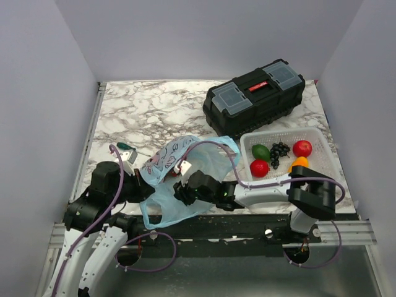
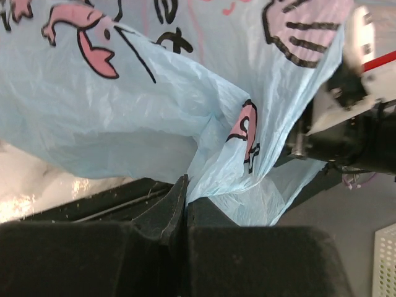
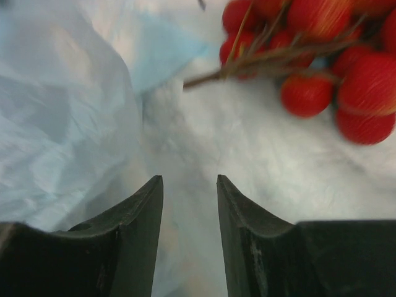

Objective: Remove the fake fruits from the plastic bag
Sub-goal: Take out the fake fruit from the plastic bag.

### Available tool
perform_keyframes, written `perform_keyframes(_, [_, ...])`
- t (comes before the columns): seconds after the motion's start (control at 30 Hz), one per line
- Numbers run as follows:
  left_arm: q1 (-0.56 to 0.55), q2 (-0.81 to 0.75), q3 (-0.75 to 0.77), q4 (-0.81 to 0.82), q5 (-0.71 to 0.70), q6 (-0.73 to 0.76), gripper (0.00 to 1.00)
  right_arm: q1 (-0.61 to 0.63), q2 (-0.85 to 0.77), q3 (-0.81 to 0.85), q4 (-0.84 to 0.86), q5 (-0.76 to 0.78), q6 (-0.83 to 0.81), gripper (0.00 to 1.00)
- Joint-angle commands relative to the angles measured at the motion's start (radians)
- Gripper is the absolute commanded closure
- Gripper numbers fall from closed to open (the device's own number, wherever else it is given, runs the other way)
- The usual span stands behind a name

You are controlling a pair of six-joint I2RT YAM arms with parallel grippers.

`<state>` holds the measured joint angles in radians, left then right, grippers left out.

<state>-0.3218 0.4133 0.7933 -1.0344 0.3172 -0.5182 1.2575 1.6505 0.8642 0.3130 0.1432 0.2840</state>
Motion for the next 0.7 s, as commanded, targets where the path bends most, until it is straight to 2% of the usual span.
perform_keyframes(0.0, [0.004,-0.037,-0.020,-0.132,-0.023,-0.037,1.00,0.021,0.057,-0.047,0.128,0.120,0.076,0.55])
perform_keyframes(0.13, [0.003,-0.052,-0.029,-0.108,-0.019,-0.063,1.00,0.021,0.053,-0.022,0.058,0.414,0.186,0.50])
perform_keyframes(0.2, [0.004,-0.037,-0.029,-0.080,0.012,-0.057,1.00,0.019,0.034,-0.025,0.059,0.509,0.234,0.47])
perform_keyframes(0.37, [0.004,-0.010,-0.042,-0.055,-0.001,-0.038,1.00,-0.004,0.006,-0.078,0.241,0.520,0.205,0.24])
perform_keyframes(0.67, [0.004,-0.007,-0.026,-0.003,0.019,-0.049,1.00,-0.051,0.111,-0.009,0.350,0.499,0.210,0.09])
